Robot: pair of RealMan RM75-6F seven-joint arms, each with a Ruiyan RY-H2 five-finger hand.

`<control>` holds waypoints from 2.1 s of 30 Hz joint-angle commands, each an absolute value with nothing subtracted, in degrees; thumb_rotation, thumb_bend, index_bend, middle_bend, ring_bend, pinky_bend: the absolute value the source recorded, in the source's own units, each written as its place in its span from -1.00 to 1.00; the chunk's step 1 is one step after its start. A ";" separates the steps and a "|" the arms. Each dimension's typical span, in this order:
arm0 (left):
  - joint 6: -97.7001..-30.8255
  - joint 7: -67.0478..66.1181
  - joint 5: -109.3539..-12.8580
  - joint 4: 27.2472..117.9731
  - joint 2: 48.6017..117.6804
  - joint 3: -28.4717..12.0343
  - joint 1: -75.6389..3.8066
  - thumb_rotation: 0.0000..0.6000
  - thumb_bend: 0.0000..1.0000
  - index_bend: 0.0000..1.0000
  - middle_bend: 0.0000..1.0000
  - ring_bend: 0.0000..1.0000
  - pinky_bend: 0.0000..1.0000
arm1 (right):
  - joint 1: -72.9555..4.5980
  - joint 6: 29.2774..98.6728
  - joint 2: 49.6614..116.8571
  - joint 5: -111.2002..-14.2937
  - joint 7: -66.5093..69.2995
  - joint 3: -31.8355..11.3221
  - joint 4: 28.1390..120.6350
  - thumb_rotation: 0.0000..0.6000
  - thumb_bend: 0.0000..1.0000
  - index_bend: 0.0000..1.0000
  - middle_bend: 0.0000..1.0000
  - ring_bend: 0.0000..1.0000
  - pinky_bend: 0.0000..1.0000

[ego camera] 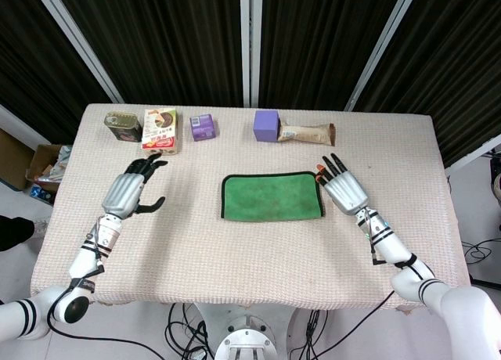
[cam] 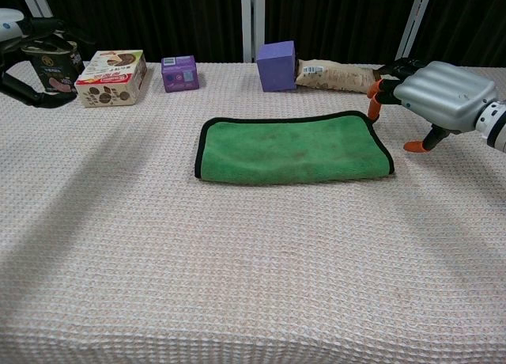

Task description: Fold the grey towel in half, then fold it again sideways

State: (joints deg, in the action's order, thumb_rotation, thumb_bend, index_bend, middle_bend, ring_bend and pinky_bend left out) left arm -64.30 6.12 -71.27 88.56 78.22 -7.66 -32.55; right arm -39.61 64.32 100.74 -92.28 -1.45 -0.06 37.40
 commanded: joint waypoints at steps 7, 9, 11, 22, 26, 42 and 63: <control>-63.50 8.70 -71.04 88.60 77.40 -8.25 -31.37 1.00 -0.40 -0.68 -0.91 -0.79 -0.81 | -40.56 66.91 107.18 -96.49 5.28 3.22 24.65 1.00 -0.81 -0.23 -0.61 -1.00 -1.00; -63.28 9.34 -70.94 88.65 77.09 -8.50 -31.18 1.00 -0.40 -0.68 -0.91 -0.79 -0.81 | -40.70 67.18 108.53 -96.66 6.25 3.35 22.51 1.00 -0.81 -0.22 -0.61 -1.00 -1.00; -63.09 10.07 -70.85 88.71 76.85 -8.73 -31.01 1.00 -0.40 -0.68 -0.91 -0.79 -0.81 | -40.84 67.63 109.60 -96.79 7.07 3.42 20.89 1.00 -0.81 -0.21 -0.60 -1.00 -1.00; -61.36 14.64 -71.50 88.72 75.70 -9.28 -30.32 1.00 -0.40 -0.68 -0.91 -0.79 -0.81 | -41.67 67.76 113.13 -97.29 9.63 4.24 14.93 1.00 -0.64 -0.09 -0.57 -1.00 -1.00; -60.88 16.12 -72.00 88.66 75.57 -9.32 -30.16 1.00 -0.40 -0.68 -0.91 -0.79 -0.81 | -41.87 67.73 113.81 -97.27 9.78 4.39 13.80 1.00 -0.58 -0.03 -0.57 -0.98 -1.00; -61.84 19.28 -73.60 89.07 73.90 -9.86 -28.80 1.00 -0.40 -0.68 -0.91 -0.79 -0.81 | -40.81 78.08 107.81 -99.83 6.77 6.78 13.26 1.00 -0.21 0.28 -0.45 -0.90 -1.00; -64.17 23.94 -77.33 88.93 72.15 -8.73 -26.45 1.00 -0.41 -0.68 -0.91 -0.79 -0.81 | -59.93 69.15 112.48 -102.55 -5.45 4.12 24.35 1.00 -0.22 0.28 -0.44 -0.90 -1.00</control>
State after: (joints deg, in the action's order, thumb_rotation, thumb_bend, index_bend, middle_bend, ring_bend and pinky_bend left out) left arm -64.12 23.88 -77.29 88.91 72.20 -8.75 -26.50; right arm -58.98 70.20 111.55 -102.59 -4.81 4.64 24.17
